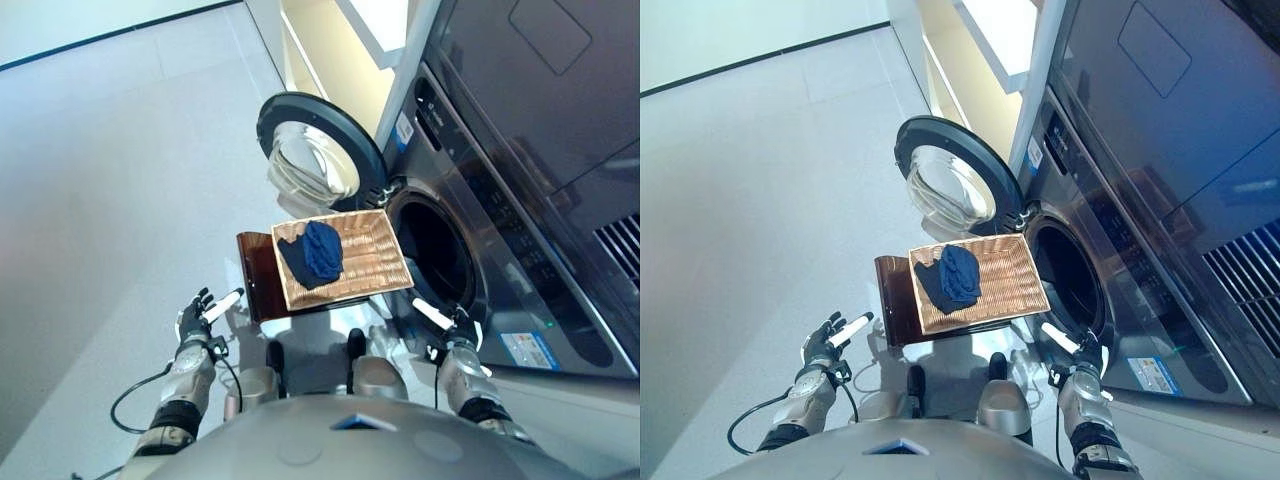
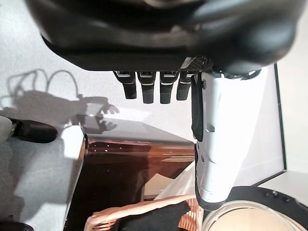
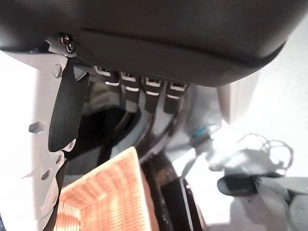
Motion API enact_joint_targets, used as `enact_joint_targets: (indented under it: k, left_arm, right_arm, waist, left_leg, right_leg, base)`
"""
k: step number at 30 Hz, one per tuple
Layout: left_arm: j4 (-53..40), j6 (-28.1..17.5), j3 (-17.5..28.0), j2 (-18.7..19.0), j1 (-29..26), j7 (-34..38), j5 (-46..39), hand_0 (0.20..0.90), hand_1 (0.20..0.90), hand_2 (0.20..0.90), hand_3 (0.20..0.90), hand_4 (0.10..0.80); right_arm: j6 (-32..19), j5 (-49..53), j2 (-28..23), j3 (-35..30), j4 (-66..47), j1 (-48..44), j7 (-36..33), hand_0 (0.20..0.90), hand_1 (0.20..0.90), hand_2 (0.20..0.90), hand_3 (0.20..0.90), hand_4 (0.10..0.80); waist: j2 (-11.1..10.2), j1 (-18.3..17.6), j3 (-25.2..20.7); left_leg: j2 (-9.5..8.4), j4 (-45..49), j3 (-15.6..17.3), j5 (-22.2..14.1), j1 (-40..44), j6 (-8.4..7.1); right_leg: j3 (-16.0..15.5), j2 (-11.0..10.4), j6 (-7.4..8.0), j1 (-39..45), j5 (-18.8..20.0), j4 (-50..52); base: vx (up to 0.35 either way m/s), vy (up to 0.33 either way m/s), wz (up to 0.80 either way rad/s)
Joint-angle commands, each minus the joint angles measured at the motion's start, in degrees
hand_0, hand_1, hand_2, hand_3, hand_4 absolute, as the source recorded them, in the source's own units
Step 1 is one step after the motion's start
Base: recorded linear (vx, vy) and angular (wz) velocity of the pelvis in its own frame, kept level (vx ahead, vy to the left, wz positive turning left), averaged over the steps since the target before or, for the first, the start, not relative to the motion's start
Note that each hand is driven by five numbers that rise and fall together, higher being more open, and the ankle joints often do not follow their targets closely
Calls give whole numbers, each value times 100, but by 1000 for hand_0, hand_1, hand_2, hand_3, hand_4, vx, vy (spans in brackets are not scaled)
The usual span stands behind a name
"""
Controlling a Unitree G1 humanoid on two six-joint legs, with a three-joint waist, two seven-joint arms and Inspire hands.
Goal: Pick up the clothes and place them into the washing machine
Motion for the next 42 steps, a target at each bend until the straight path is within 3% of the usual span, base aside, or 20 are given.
enact_joint_targets:
  k: [1,11,15,20,30,36,42]
  left_arm:
    - [-326,-308,327,381,-302,-12,149,900,900,900,900,800]
    - [-528,-345,456,410,-136,-36,106,900,900,900,900,800]
    - [-592,-336,463,423,-107,-49,136,900,900,900,900,800]
    - [-819,-304,490,470,35,-129,215,900,900,900,900,800]
    - [-877,-350,524,487,53,-114,197,900,900,900,900,800]
    - [-835,-335,566,479,45,-76,173,900,900,900,900,800]
    - [-861,-317,573,452,90,-91,103,900,900,900,900,800]
  right_arm:
    - [-276,53,-99,-176,-469,-222,-85,900,900,900,900,800]
    - [-259,163,-32,-178,-493,-289,40,900,900,900,900,800]
    - [-248,150,-14,-156,-575,-275,51,900,900,900,900,800]
    - [-233,138,26,-70,-647,-187,121,900,900,900,900,800]
    - [-256,215,19,-126,-590,-220,145,900,900,900,900,800]
    - [-283,219,27,-131,-635,-240,105,900,900,900,900,800]
    - [-224,183,23,-119,-831,-189,111,900,900,900,900,800]
  waist:
    - [-155,35,-53]
    - [-167,54,50]
    - [-141,34,83]
    - [-99,9,199]
    - [-155,-93,277]
    - [-252,-80,273]
    - [-311,-123,312]
  left_leg:
    - [-260,262,98,-289,-85,-80]
    - [-506,333,218,-439,-11,142]
    - [-599,335,263,-498,52,221]
    - [-734,359,319,-635,235,365]
    - [-807,559,434,-795,204,310]
    - [-843,573,406,-898,286,279]
    - [-828,608,348,-949,314,267]
  right_leg:
    - [72,88,42,-204,-486,767]
    - [288,-178,242,-375,-413,1162]
    - [378,-282,254,-522,-377,1491]
    - [460,-385,133,-840,-211,2152]
    - [364,-443,369,-1117,584,1169]
    - [263,-596,504,-1175,1075,875]
    - [546,-525,599,-1367,1370,878]
  base:
    - [-7,129,-21]
    - [-5,145,-10]
    - [13,171,-7]
    - [21,142,-14]
    - [18,11,-12]
    - [44,-47,2]
    - [50,-68,3]
